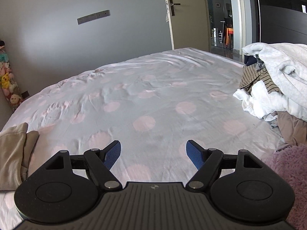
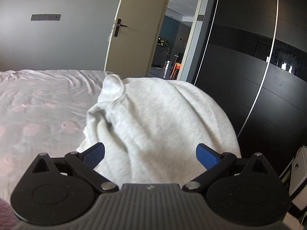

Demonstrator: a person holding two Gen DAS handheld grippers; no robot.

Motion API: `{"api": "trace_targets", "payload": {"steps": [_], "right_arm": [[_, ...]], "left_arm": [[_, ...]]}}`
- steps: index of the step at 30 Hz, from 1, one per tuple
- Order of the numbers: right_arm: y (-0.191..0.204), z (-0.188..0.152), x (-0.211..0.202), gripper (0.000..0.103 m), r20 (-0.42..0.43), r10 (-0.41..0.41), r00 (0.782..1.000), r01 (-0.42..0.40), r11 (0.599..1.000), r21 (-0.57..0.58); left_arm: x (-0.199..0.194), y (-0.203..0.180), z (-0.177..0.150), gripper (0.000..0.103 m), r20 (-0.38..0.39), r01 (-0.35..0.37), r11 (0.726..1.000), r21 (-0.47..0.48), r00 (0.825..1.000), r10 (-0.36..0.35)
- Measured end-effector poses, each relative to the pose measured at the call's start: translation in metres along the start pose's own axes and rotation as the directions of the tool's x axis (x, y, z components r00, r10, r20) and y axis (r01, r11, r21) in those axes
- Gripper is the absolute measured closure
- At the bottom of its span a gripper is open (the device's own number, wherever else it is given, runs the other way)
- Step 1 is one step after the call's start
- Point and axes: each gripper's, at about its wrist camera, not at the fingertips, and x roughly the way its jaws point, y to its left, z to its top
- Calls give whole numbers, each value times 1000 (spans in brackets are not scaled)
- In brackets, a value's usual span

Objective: Fold clothes
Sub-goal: 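Reach the right tool to the grey sweatshirt and close on it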

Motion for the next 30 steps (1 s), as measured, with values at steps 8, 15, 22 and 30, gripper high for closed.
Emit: {"api": "trace_targets", "payload": {"steps": [8,15,22,30], "right_arm": [[-19,22,77,1,-61,-79,995,78,997,-21],[-12,33,84,35,-73,-66,995,67,998,6],[2,47,62,94,-42,10,999,-14,994,-108],[51,61,20,98,-15,245,969,-245,960,-138]], "left_arm": [[24,24,-5,28,-62,-41,998,-52,997,38],[45,40,-9,28,-126,-85,994,-65,989,77],[45,40,-11,29,-129,-60,996,-70,990,50],[39,52,-11,28,-122,-74,991,-116,991,59]]}}
